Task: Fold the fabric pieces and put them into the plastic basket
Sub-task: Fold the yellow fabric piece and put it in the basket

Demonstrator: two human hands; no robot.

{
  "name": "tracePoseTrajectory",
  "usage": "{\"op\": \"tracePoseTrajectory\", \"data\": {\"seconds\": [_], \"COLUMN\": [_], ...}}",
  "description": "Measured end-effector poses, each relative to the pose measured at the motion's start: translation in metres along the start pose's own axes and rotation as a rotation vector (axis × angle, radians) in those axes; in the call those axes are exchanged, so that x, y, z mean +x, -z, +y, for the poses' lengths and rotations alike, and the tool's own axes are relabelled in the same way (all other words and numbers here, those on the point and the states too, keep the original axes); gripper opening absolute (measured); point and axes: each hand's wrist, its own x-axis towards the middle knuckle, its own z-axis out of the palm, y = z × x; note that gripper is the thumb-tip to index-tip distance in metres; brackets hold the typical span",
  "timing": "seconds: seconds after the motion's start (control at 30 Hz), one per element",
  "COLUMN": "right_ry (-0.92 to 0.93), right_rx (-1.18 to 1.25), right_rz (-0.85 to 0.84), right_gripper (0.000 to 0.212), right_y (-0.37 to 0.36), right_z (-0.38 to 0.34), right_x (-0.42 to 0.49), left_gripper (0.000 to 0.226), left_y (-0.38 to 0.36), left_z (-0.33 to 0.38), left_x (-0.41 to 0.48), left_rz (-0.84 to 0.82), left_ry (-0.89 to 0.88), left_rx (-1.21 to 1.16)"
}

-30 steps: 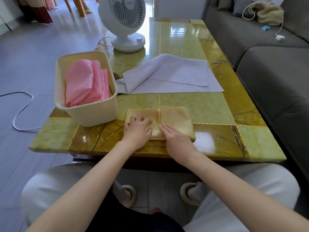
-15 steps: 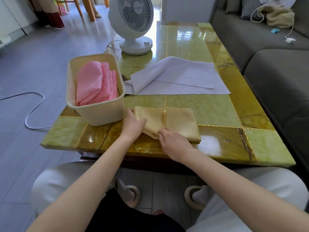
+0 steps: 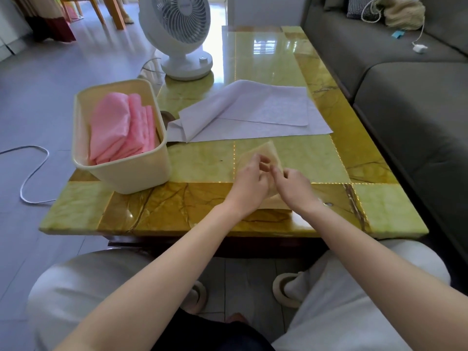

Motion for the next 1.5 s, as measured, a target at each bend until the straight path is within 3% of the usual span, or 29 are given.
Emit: {"op": "tracePoseTrajectory", "data": {"seconds": [0.27,0.47,0.53,0.73,0.9,1.0,1.1,1.2,1.3,1.4,1.5], "right_ry": [-0.199,-0.274,-0.290,-0.193,-0.008,0.105,0.248,0.368,0.506,0.608,0.665], "right_rx": [-0.061,-0.103,-0.075,-0.212,-0.473,-0.507,-0.493,-0.368,-0.283,-0.219,-0.139], "right_rz": [-0.047,0.016,-0.008,-0.116,-0.009,0.103,0.195,0.228,0.276,0.293,0.259], "right_gripper": [0.027,0.041,0.046,0.030,0.015,0.019,0.028,0.025,0.023,0.022,0.020], "right_y": [0.011,0.003,0.002,0.008,0.024,0.026,0.025,0.022,0.011,-0.009,-0.033], "right_z": [0.024,0.032,0.031,0.016,-0.041,-0.077,-0.108,-0.136,-0.166,-0.201,-0.227], "right_x": [0.014,0.022,0.023,0.031,0.045,0.044,0.043,0.036,0.027,0.025,0.025], "left_gripper": [0.042,0.055,0.055,0.050,0.039,0.034,0.028,0.025,0.023,0.022,0.034], "left_y": [-0.003,-0.008,-0.008,0.002,0.024,0.045,0.075,0.108,0.153,0.205,0.246], "left_z": [-0.033,-0.045,-0.049,-0.055,-0.055,-0.048,-0.030,-0.012,-0.005,-0.014,-0.038], "left_x": [0.007,0.014,0.016,0.015,0.019,0.022,0.023,0.024,0.025,0.023,0.019], "left_rz": [-0.133,-0.229,-0.238,-0.234,-0.197,-0.216,-0.076,0.121,0.353,0.498,0.522], "left_ry": [-0.076,-0.011,-0.008,-0.038,0.042,0.116,0.003,-0.149,-0.192,-0.049,0.208], "left_rx": [0.684,0.888,0.914,0.841,0.803,0.730,0.753,0.801,0.779,0.766,0.878]}}
